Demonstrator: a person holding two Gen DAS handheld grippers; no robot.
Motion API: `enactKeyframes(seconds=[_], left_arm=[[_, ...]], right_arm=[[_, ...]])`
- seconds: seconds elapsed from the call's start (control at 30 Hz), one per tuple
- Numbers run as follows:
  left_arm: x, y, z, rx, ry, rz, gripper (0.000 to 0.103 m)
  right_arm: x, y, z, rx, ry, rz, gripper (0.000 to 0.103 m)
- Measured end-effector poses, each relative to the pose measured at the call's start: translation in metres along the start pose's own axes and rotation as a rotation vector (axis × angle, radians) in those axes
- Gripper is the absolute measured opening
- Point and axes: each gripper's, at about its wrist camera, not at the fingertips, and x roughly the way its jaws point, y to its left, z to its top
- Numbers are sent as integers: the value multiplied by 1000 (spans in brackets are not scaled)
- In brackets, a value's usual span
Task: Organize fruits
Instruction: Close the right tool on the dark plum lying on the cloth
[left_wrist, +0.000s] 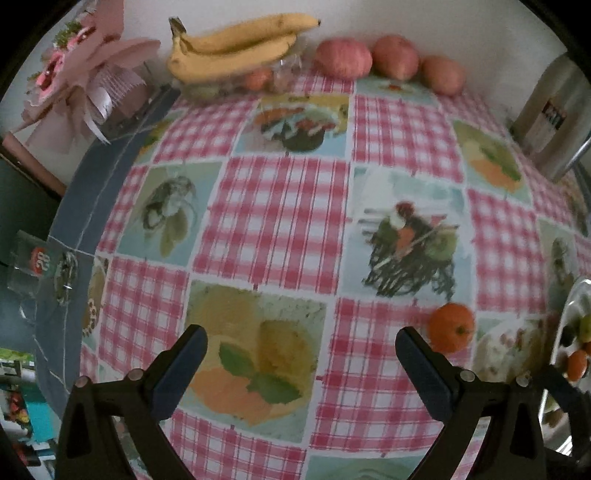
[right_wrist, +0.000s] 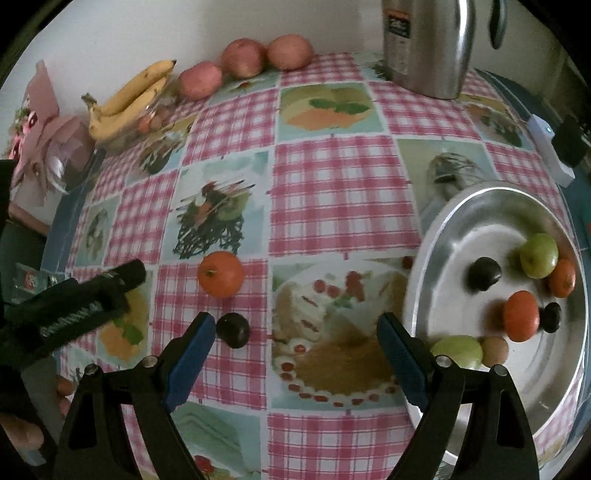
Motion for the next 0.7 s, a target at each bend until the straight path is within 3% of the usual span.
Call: enactKeyframes(seconds=[0.23,0.7], left_arm=[[24,9,-7,-6,69,6,103],[37,39,-10,-11,93,46,103]], right_arm=[[18,18,-2,-48,41,-16,89],[52,49,-7,-133,98,-96,90]])
